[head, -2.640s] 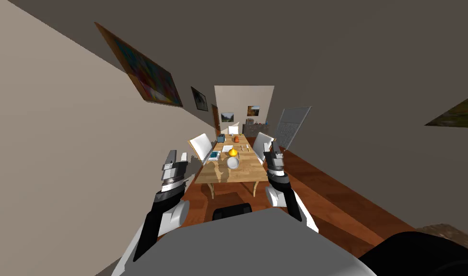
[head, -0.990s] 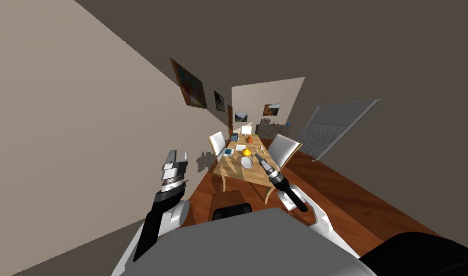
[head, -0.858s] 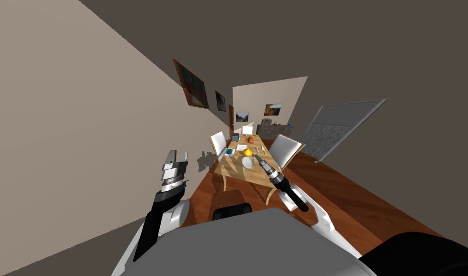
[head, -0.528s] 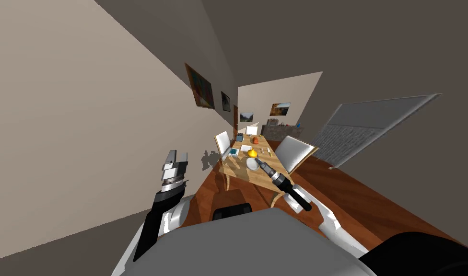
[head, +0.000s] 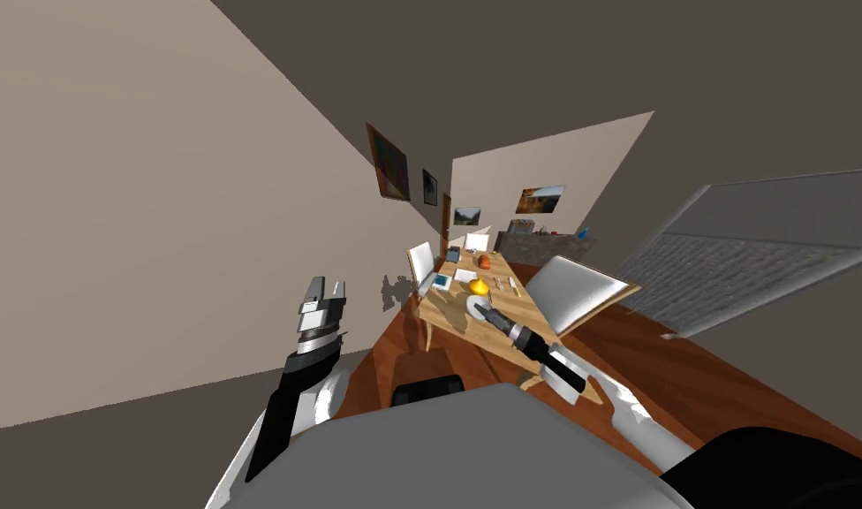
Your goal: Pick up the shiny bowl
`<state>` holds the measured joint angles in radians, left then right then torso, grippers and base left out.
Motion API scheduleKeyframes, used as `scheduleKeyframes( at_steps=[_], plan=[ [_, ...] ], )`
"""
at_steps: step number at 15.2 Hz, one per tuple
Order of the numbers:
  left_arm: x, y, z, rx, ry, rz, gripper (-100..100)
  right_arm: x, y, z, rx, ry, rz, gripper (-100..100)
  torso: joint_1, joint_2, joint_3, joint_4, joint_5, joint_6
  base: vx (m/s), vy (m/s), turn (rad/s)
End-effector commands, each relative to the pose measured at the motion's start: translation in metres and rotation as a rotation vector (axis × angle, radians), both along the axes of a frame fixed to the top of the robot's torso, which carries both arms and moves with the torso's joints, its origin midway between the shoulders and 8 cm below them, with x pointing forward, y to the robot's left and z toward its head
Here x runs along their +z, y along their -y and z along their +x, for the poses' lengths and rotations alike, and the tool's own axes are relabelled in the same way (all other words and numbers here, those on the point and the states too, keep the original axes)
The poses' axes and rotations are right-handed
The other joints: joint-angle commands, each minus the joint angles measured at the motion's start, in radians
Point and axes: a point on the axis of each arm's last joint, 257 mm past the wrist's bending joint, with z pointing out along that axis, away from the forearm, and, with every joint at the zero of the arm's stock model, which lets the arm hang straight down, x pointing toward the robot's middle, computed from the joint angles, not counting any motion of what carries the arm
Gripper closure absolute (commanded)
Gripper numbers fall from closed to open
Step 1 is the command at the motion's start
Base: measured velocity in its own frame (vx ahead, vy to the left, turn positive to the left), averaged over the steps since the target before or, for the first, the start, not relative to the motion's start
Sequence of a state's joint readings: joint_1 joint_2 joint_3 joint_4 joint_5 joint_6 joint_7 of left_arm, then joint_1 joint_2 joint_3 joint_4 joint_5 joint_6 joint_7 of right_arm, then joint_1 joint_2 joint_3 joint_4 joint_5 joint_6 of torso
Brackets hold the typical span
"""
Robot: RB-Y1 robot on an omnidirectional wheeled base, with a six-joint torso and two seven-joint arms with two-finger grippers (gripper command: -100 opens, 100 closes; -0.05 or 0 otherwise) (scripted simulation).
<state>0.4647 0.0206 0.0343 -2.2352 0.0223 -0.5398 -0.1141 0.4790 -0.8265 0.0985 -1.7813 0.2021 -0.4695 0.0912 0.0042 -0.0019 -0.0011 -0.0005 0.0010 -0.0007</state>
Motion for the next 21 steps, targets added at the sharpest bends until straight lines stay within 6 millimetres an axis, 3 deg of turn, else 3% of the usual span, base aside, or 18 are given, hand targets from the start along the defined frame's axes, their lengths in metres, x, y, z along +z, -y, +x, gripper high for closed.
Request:
scheduleKeyframes(
  at_steps=[1,2,3,4,5,6,8,9,10,11,12,13,14,15,16,17,20,21],
  plan=[
    [0.000,0.000,0.000,0.000,0.000,0.000,0,-0.017,0.013,-0.003,0.001,-0.047,-0.058,-100,0.000,0.000,0.000,0.000,0.000,0.000,0.045,0.056,0.204],
    [0.000,0.000,0.000,0.000,0.000,0.000,0,-0.038,0.025,-0.010,-0.007,-0.097,-0.099,-100,0.000,0.000,0.000,0.000,0.000,0.000,0.049,0.066,0.268],
    [0.000,0.000,0.000,0.000,0.000,0.000,0,-0.038,0.029,-0.011,-0.002,-0.102,-0.116,-100,0.000,-0.001,0.000,0.000,0.000,0.000,0.046,0.059,0.218],
    [0.000,0.000,0.000,0.000,0.000,0.000,0,-0.060,0.044,-0.020,-0.013,-0.155,-0.157,-100,0.000,-0.001,0.000,0.000,0.000,0.000,0.048,0.052,0.239],
    [0.000,0.000,0.000,0.000,0.000,0.000,0,-0.058,0.047,-0.020,-0.006,-0.158,-0.173,-100,0.000,-0.001,0.000,0.000,0.000,0.000,0.049,0.049,0.206],
    [0.000,0.000,0.000,0.000,0.000,0.000,0,-0.079,0.062,-0.031,-0.016,-0.211,-0.213,-100,0.000,-0.001,0.000,0.000,0.000,0.000,0.054,0.061,0.226],
    [0.000,0.000,0.000,0.000,0.000,0.000,0,-0.077,0.065,-0.031,-0.009,-0.213,-0.229,-100,0.000,-0.001,0.000,0.000,0.000,0.000,0.046,0.045,0.139],
    [0.000,0.000,0.000,0.000,0.000,0.000,0,-0.096,0.083,-0.043,-0.015,-0.267,-0.279,-100,0.000,0.000,0.000,0.000,0.000,0.001,0.040,0.039,0.197],
    [0.000,0.000,0.000,0.000,0.000,0.000,0,-0.095,0.084,-0.043,-0.013,-0.268,-0.285,-100,-0.001,0.000,0.000,0.000,0.000,0.000,0.046,0.038,0.212],
    [0.000,0.000,0.000,0.000,0.000,0.000,0,-0.112,0.102,-0.057,-0.019,-0.321,-0.331,-100,-0.001,0.000,0.000,0.000,0.000,0.000,0.055,0.046,0.303],
    [0.000,0.000,0.000,0.000,0.000,0.000,0,-0.111,0.104,-0.057,-0.016,-0.322,-0.339,-100,0.000,0.000,0.000,0.000,0.000,0.000,0.057,0.041,0.237],
    [0.000,0.000,0.000,0.000,0.000,0.000,0,-0.127,0.123,-0.072,-0.021,-0.376,-0.385,-100,-0.001,-0.001,0.000,0.000,0.000,0.000,0.055,0.043,0.234],
    [0.000,0.000,0.000,0.000,0.000,0.000,0,-0.126,0.124,-0.072,-0.019,-0.376,-0.391,-100,0.000,-0.001,0.000,0.000,0.000,0.000,0.054,0.039,0.180],
    [0.000,0.000,0.000,0.000,0.000,0.000,0,-0.139,0.144,-0.088,-0.022,-0.429,-0.442,-100,0.000,-0.001,0.000,0.000,0.000,0.000,0.056,0.052,0.234],
    [0.000,0.000,0.000,0.000,0.000,0.000,0,-0.139,0.144,-0.088,-0.022,-0.429,-0.442,-100,0.000,-0.001,0.000,0.000,0.000,0.000,0.054,0.051,0.210],
    [0.000,0.000,0.000,0.000,0.000,0.000,0,-0.151,0.163,-0.105,-0.024,-0.481,-0.488,-100,0.000,-0.001,0.000,0.000,0.000,0.000,0.060,0.054,0.241],
    [0.000,0.000,0.000,0.000,0.000,0.000,0,-0.161,0.183,-0.123,-0.026,-0.534,-0.536,-100,0.000,-0.001,-0.001,0.000,0.000,0.000,0.063,0.045,0.214],
    [0.000,0.000,0.000,0.000,0.000,0.000,0,-0.170,0.201,-0.142,-0.026,-0.585,-0.578,-100,0.000,-0.001,-0.001,0.000,0.000,0.000,0.055,0.040,0.230]
  ],
)
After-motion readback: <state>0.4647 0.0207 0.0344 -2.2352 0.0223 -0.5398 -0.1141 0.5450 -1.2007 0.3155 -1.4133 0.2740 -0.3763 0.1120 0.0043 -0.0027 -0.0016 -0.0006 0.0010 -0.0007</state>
